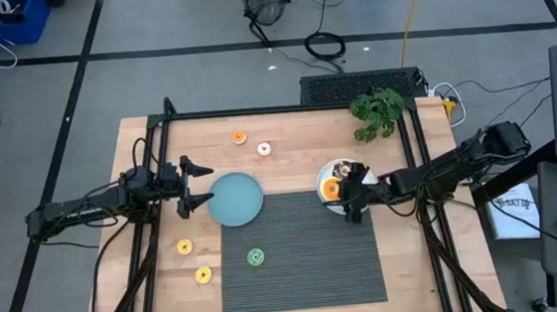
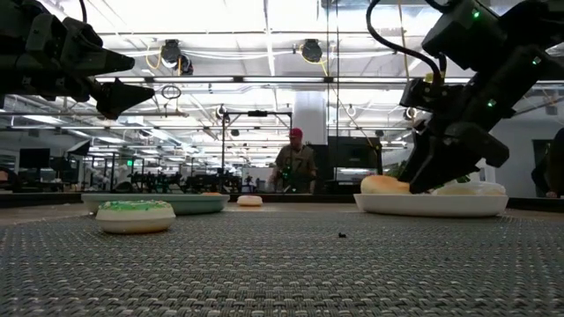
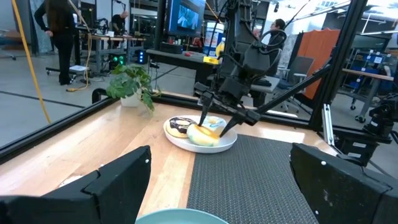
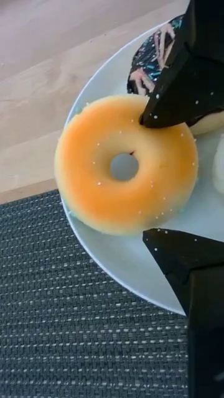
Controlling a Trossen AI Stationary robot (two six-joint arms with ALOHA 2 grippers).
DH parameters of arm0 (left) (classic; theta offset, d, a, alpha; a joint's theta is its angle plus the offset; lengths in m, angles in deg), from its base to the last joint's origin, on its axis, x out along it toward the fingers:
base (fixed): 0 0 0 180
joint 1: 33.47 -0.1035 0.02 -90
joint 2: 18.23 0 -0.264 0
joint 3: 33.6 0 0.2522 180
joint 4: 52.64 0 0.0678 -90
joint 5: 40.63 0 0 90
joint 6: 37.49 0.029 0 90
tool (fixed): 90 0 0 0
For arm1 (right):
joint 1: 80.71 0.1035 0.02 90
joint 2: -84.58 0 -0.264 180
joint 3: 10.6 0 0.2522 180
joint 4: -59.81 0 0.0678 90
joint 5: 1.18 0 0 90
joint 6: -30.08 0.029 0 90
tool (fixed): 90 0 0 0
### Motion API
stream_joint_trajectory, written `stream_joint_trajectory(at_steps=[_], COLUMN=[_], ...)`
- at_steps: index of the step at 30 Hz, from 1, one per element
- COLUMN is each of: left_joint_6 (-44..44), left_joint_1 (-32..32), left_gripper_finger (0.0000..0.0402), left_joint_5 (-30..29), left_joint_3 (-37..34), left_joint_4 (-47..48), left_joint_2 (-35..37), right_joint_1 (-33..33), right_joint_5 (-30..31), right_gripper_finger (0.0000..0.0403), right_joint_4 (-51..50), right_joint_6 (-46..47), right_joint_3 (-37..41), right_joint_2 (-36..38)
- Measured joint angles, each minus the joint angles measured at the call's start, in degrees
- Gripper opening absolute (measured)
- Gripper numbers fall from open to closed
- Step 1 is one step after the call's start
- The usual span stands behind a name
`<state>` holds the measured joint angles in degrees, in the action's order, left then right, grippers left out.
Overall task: Pick & Place donuts
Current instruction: Put the large blue donut on the white plate
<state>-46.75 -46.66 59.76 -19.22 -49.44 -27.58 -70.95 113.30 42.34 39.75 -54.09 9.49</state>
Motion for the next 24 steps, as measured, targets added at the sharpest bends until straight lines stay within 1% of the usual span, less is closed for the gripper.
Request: stream_joint_trajectory(at_steps=[5,9,16,20,24], left_joint_6=[0.0,0.0,0.0,0.0,0.0], left_joint_1=[0.0,0.0,0.0,0.0,0.0], left_gripper_finger=[0.0379,0.0379,0.0379,0.0379,0.0379], left_joint_5=[0.0,0.0,0.0,0.0,0.0], left_joint_3=[0.0,0.0,0.0,0.0,0.0], left_joint_4=[0.0,0.0,0.0,0.0,0.0], left_joint_2=[0.0,0.0,0.0,0.0,0.0], right_joint_1=[0.0,0.0,0.0,0.0,0.0], right_joint_5=[3.9,4.1,5.3,5.2,4.2], right_gripper_finger=[0.0258,0.0258,0.0255,0.0237,0.0201], right_joint_4=[-1.1,-0.7,0.7,3.3,6.1], right_joint_6=[-0.2,0.0,0.3,0.2,-0.1], right_joint_3=[0.0,0.0,-0.2,-0.1,0.2], right_joint_2=[-0.3,-2.2,-8.1,-8.7,-7.8])
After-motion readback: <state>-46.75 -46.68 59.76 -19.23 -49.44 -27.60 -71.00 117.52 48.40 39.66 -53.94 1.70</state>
